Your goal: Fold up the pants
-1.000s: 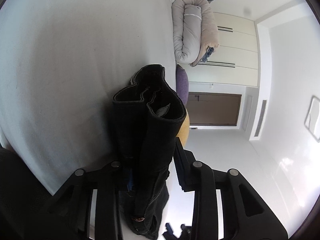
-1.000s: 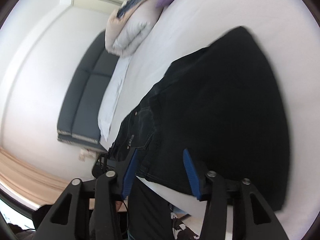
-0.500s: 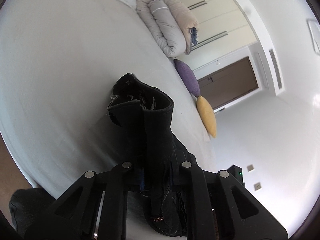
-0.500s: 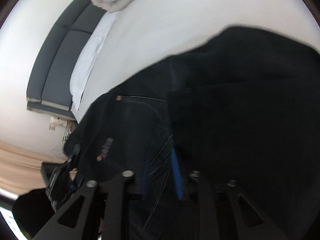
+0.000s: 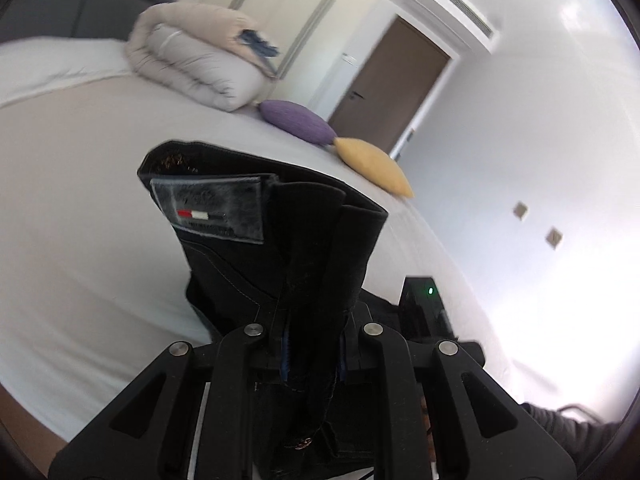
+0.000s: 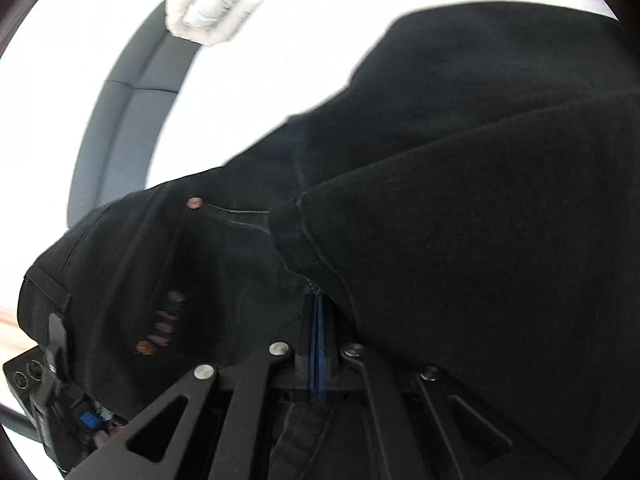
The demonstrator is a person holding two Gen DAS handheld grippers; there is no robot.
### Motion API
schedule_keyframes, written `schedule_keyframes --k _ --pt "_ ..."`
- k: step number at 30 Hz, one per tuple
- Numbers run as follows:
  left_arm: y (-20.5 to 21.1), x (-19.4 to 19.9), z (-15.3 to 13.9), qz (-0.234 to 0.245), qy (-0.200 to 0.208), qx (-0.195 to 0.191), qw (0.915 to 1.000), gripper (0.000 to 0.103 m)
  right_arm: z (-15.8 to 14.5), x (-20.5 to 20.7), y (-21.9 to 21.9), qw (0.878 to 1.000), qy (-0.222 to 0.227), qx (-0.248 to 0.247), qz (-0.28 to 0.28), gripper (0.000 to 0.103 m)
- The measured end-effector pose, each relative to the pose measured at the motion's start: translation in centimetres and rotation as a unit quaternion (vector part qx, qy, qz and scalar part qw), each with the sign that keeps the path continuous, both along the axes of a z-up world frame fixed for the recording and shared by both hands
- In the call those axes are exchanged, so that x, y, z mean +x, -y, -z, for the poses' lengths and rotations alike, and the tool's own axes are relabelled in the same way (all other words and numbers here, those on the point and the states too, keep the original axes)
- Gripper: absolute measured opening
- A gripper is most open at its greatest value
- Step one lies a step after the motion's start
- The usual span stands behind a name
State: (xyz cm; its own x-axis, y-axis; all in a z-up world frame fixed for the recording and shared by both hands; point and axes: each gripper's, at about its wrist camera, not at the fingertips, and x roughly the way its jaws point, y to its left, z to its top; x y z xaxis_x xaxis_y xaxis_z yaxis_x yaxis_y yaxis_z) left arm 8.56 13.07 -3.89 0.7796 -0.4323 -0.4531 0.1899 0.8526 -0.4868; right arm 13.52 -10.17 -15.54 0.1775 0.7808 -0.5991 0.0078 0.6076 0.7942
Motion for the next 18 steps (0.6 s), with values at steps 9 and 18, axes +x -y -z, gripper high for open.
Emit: schedule_keyframes --k 9,18 --pt "13.5 -0.1 0.6 0.106 0.011 0.147 0.9833 0.014 -4.6 -2.7 14.1 0.977 0.035 0.184 0.105 0.097" --pt "29.3 -6.5 6.8 0.264 0.032 0.326 0.9073 0.014 -1.7 -5.7 19.1 0.987 0.011 0.128 0.1 0.089"
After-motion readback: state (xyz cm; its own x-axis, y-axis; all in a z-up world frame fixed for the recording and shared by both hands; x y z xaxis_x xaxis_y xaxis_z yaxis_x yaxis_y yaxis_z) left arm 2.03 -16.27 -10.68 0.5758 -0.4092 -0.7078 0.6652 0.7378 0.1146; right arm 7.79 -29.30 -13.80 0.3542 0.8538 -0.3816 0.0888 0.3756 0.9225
